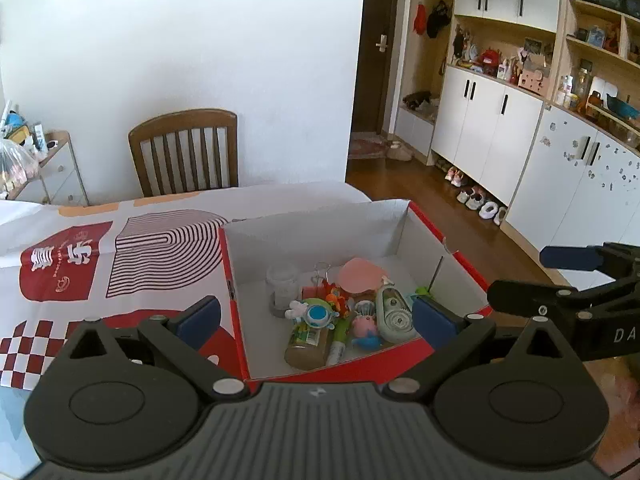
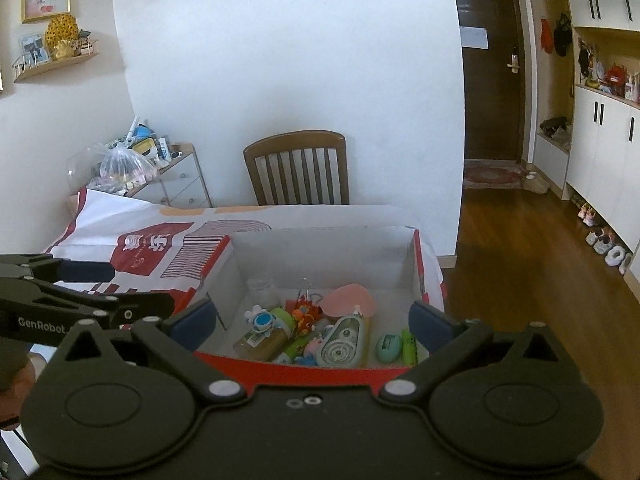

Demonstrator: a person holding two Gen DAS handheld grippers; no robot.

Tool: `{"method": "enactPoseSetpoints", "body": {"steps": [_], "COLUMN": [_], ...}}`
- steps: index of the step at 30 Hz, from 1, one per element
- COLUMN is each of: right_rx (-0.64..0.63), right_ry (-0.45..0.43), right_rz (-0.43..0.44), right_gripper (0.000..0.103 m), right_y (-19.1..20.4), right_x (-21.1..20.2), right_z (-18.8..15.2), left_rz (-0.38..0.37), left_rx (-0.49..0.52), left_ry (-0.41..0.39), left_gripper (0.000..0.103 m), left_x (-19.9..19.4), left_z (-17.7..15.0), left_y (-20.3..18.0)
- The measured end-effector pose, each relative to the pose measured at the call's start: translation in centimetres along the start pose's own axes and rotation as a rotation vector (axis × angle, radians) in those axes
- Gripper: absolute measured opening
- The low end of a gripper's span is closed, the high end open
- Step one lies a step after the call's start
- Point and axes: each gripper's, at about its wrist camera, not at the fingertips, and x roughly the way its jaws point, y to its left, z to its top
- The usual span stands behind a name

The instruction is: Organize rigid objects

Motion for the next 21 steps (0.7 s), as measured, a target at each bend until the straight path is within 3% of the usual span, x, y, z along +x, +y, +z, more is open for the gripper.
{"method": "enactPoseSetpoints", "body": {"steps": [21], "right_rx": [0.037], "right_ry": [0.000], "right_rz": [-0.017], "right_gripper": [0.103], "right_y": [-0.2], "right_x": [-1.7], "right_z": [-0.7], "left_rz": [-0.049], "left_rx": [-0.005], "left_ry": [-0.014], "left_gripper": [0.102], "left_x": [-1.0], "left_z": [-0.5], "left_y": [-0.5]}}
